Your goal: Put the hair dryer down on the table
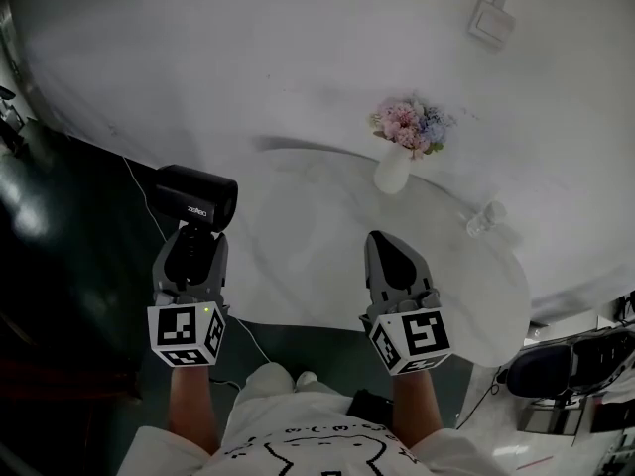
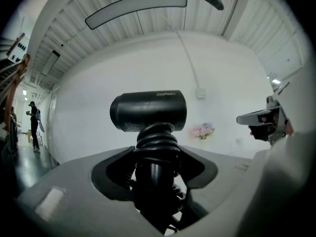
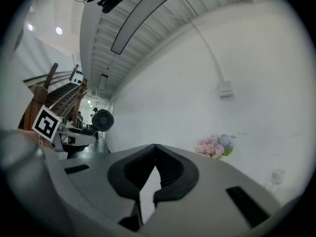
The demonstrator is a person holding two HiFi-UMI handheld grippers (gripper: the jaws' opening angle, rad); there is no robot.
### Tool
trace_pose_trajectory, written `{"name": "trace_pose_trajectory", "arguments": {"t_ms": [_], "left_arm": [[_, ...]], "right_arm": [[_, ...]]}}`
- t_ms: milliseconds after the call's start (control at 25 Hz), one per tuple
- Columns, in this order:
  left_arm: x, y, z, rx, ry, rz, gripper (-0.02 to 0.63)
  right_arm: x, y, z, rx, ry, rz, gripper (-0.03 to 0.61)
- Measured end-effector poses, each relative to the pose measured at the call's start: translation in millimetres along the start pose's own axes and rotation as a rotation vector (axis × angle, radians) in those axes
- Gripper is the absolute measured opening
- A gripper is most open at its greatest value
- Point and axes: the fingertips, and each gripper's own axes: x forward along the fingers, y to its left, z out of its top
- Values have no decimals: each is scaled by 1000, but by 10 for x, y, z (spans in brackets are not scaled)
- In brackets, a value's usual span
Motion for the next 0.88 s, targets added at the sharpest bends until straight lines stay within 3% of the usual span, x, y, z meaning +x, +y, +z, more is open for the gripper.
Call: {"name": "trace_pose_trajectory", "arguments": {"t_ms": [520, 880], "left_arm": [[1084, 552, -904, -8, 237, -61, 259], [1703, 827, -1659, -86, 446, -67, 259]], "right_arm": [[1045, 78, -603, 29, 174, -42, 2], [1581, 37, -900, 63, 265, -71, 2]]}}
